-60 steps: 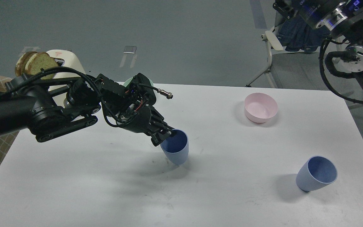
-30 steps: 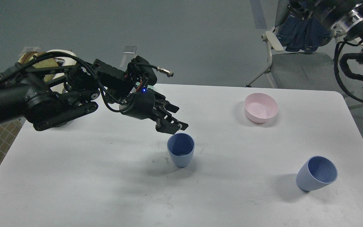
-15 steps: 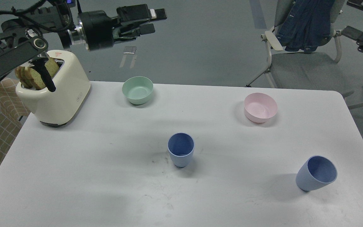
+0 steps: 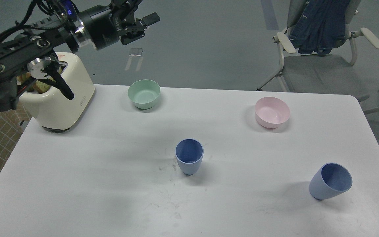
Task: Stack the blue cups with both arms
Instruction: 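Open the left gripper, withdraw it, and move the right gripper to the other blue cup, then grasp the second blue cup with the right gripper and lift it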
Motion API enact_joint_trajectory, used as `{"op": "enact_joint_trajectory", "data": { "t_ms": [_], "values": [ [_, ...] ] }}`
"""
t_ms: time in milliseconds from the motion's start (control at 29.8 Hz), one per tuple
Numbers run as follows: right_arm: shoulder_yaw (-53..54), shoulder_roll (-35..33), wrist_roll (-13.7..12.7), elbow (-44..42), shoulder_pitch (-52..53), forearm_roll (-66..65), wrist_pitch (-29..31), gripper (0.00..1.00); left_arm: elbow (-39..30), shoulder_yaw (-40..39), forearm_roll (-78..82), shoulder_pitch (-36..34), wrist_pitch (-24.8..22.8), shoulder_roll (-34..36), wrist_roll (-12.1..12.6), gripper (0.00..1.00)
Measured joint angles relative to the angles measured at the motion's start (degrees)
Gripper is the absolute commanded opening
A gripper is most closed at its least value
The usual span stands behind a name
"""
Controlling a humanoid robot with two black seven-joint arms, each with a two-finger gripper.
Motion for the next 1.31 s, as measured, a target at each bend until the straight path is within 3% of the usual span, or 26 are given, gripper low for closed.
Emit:
{"op": "enact_joint_trajectory", "data": {
  "t_ms": [670, 871, 938, 1005, 1139, 1173, 1206, 1307],
  "values": [
    [-10.02, 4.47, 0.0, 2.92, -0.51, -8.64, -0.62, 1.0, 0.01, -0.11, 0.17, 2.73, -0.03, -2.12, 0.0, 0.92],
    [-10.0, 9.27, -0.1, 0.05, -2.25, -8.79, -0.62, 0.91, 0.01, -0.18, 0.01, 2.75, -0.06, -1.88, 0.0, 0.92],
    [-9.98, 10.49, -0.15, -0.92, -2.84, -8.9, -0.61, 0.84, 0.01, -0.23, 0.01, 2.75, -0.09, -1.74, 0.0, 0.92],
    [-9.94, 11.17, -0.23, -1.33, -3.35, -8.98, -0.61, 0.56, 0.01, -0.25, 0.01, 2.75, -0.09, -1.65, 0.0, 0.92],
    [-9.89, 12.51, -0.62, -1.93, -3.83, -9.02, -0.6, 0.33, 0.01, -0.28, 0.01, 2.75, -0.1, -1.54, 0.0, 0.92],
    [-9.89, 12.71, -0.74, -2.16, -3.89, -9.03, -0.57, 0.18, 0.01, -0.28, 0.0, 2.75, -0.09, -1.52, 0.0, 0.92],
    [-9.89, 12.81, -0.84, -2.31, -3.94, -9.03, -0.56, 0.09, 0.01, -0.28, 0.01, 2.75, -0.09, -1.52, 0.0, 0.92],
    [-9.92, 13.07, -1.25, -2.44, -4.06, -9.07, -0.53, 0.03, 0.01, -0.28, 0.0, 2.75, -0.1, -1.52, 0.0, 0.92]
  ]
}}
